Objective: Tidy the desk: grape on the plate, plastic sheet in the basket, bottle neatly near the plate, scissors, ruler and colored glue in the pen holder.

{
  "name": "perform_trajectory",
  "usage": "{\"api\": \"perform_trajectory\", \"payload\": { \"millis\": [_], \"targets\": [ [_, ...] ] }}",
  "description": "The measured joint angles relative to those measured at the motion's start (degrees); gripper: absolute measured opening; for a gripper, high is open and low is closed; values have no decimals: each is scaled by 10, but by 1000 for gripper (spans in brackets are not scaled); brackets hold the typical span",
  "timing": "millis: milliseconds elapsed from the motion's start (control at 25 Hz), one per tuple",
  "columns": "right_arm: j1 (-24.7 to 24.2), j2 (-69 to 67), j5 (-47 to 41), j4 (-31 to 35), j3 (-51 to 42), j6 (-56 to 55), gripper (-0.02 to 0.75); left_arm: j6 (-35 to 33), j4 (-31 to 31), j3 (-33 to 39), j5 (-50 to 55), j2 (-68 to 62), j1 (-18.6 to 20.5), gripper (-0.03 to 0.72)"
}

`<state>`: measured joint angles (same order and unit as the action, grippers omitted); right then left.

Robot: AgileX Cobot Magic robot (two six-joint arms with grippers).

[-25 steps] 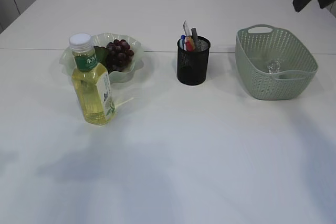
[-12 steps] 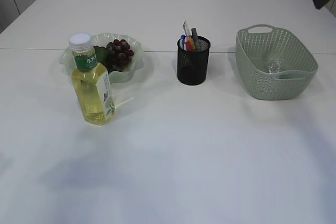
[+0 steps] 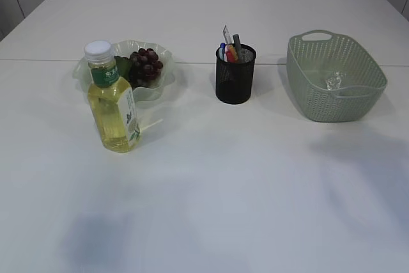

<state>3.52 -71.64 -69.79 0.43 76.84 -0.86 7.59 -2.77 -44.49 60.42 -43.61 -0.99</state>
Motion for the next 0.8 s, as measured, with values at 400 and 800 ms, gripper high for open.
{"api": "perform_trajectory", "payload": {
  "millis": [400, 800],
  "targets": [
    [0, 279, 0, 7, -138, -37, 417, 0, 10, 0, 108, 160, 0, 456],
    [0, 490, -25, 4, -228, -38, 417, 0, 40, 0, 122, 272, 0, 453]
  ]
}}
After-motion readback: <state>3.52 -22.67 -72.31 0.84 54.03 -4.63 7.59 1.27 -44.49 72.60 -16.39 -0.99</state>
